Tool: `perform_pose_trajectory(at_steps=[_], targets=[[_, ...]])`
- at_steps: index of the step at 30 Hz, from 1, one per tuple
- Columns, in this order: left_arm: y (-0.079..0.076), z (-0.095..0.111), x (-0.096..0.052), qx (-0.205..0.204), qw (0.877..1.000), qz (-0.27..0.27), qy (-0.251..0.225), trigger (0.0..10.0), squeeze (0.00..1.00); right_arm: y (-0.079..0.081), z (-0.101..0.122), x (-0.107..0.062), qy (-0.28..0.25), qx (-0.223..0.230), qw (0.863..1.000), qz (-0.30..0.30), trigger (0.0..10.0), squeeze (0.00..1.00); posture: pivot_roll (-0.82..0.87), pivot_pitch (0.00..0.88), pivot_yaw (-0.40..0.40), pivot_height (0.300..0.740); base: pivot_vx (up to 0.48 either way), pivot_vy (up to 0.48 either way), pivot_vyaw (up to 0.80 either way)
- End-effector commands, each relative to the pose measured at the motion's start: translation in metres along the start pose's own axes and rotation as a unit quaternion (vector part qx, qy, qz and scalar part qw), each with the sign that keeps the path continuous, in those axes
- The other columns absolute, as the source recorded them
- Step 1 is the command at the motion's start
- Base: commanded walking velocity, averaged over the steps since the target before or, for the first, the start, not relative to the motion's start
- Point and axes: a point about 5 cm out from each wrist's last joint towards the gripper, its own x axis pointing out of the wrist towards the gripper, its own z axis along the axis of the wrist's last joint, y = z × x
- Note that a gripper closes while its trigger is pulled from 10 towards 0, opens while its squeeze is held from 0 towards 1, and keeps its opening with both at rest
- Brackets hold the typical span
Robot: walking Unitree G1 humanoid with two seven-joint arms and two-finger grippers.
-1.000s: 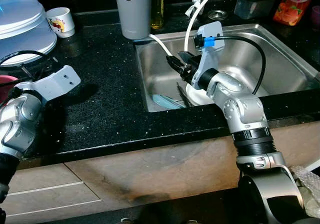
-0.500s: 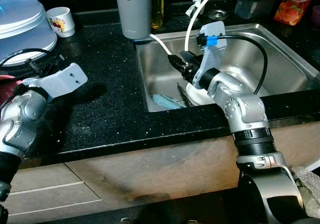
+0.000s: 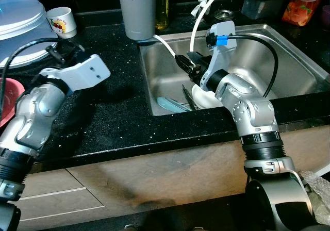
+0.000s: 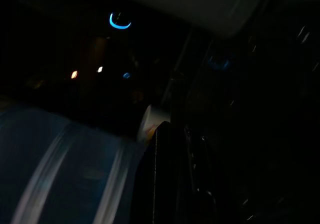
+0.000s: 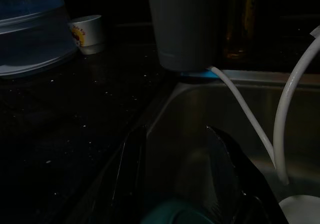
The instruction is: Kitchen organization
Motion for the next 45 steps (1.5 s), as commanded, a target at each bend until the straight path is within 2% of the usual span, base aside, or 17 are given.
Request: perform_pose_trajectory(at_steps=[1, 3, 4, 8, 12, 15, 17, 18, 21, 22, 24, 27, 33, 36, 39, 43, 45], targets=[[0.005, 0.013, 0.003, -0.045, 0.998, 0.007, -0.032, 0.0, 0.00, 0.001, 0.003, 0.000, -0.005, 0.002, 1.000, -0.001, 10.0, 0.00, 0.03, 0.122, 0.030, 0.740, 0.000, 0.000, 0.00], [0.005, 0.026, 0.006, -0.163, 0.985, 0.009, -0.058, 0.0, 0.00, 0.000, 0.004, 0.000, -0.006, 0.004, 1.000, -0.003, 10.0, 0.00, 0.04, 0.123, 0.029, 0.740, 0.000, 0.000, 0.00], [0.003, 0.035, 0.008, -0.221, 0.972, -0.004, -0.077, 0.0, 0.00, 0.000, 0.004, 0.000, -0.007, 0.005, 1.000, -0.004, 10.0, 0.00, 0.03, 0.123, 0.029, 0.740, 0.000, 0.000, 0.00], [0.001, 0.060, 0.008, -0.348, 0.926, -0.031, -0.142, 0.0, 0.00, 0.002, 0.005, 0.000, -0.013, 0.010, 1.000, -0.006, 10.0, 0.00, 0.03, 0.123, 0.031, 0.740, 0.000, 0.000, 0.00], [0.014, 0.075, 0.013, -0.421, 0.888, -0.009, -0.187, 0.0, 0.00, 0.004, 0.010, 0.000, -0.028, 0.022, 0.999, -0.008, 10.0, 0.00, 0.03, 0.124, 0.036, 0.740, 0.000, 0.000, 0.00], [0.025, 0.077, 0.015, -0.447, 0.870, 0.006, -0.207, 0.0, 0.00, 0.004, 0.011, 0.000, -0.035, 0.027, 0.999, -0.010, 10.0, 0.00, 0.03, 0.124, 0.037, 0.740, 0.000, 0.000, 0.00], [0.031, 0.076, 0.016, -0.476, 0.853, 0.016, -0.213, 0.0, 0.00, 0.004, 0.012, -0.001, -0.038, 0.030, 0.999, -0.011, 10.0, 0.00, 0.03, 0.124, 0.037, 0.740, 0.000, 0.000, 0.00], [0.031, 0.076, 0.016, -0.476, 0.853, 0.016, -0.213, 0.0, 0.00, 0.004, 0.012, -0.001, -0.038, 0.030, 0.999, -0.011, 10.0, 0.00, 0.03, 0.124, 0.037, 0.740, 0.000, 0.000, 0.00], [0.037, 0.062, 0.020, -0.564, 0.806, 0.064, -0.171, 0.0, 0.00, 0.007, 0.015, -0.001, -0.053, 0.041, 0.998, -0.013, 10.0, 0.00, 0.04, 0.122, 0.041, 0.740, 0.000, 0.000, 0.00], [0.037, 0.062, 0.020, -0.564, 0.806, 0.064, -0.171, 0.0, 0.00, 0.007, 0.015, -0.001, -0.053, 0.041, 0.998, -0.013, 10.0, 0.00, 0.04, 0.122, 0.041, 0.740, 0.000, 0.000, 0.00], [0.032, 0.053, 0.021, -0.598, 0.786, 0.075, -0.139, 0.0, 0.00, 0.008, 0.016, -0.001, -0.058, 0.045, 0.997, -0.012, 10.0, 0.00, 0.03, 0.121, 0.041, 0.740, 0.000, 0.000, 0.00], [0.020, 0.046, 0.019, -0.594, 0.794, 0.070, -0.104, 0.0, 0.00, 0.009, 0.016, -0.001, -0.060, 0.044, 0.997, -0.013, 10.0, 0.00, 0.03, 0.121, 0.041, 0.740, 0.000, 0.000, 0.00], [-0.009, 0.045, 0.021, -0.602, 0.794, 0.040, -0.071, 0.0, 0.00, 0.006, 0.008, -0.005, -0.019, -0.084, 0.995, -0.042, 10.0, 0.00, 0.04, 0.120, 0.033, 0.740, 0.000, 0.000, 0.00], [-0.017, 0.050, 0.025, -0.605, 0.793, 0.016, -0.074, 0.0, 0.00, 0.004, 0.005, -0.006, -0.009, -0.109, 0.993, -0.051, 10.0, 0.00, 0.03, 0.120, 0.037, 0.740, 0.000, 0.000, 0.00], [-0.023, 0.062, 0.031, -0.621, 0.778, -0.011, -0.096, 0.0, 0.00, 0.001, 0.002, -0.009, -0.001, -0.126, 0.990, -0.067, 10.0, 0.00, 0.03, 0.118, 0.050, 0.740, 0.000, 0.000, 0.00], [-0.025, 0.068, 0.035, -0.629, 0.770, -0.022, -0.106, 0.0, 0.00, -0.003, 0.000, -0.012, 0.004, -0.143, 0.987, -0.073, 10.0, 0.00, 0.02, 0.117, 0.057, 0.740, 0.000, 0.000, 0.00], [-0.023, 0.077, 0.042, -0.645, 0.753, -0.031, -0.127, 0.0, 0.00, -0.009, -0.003, -0.018, 0.014, -0.154, 0.984, -0.086, 10.0, 0.00, 0.02, 0.117, 0.067, 0.740, 0.000, 0.000, 0.00]])
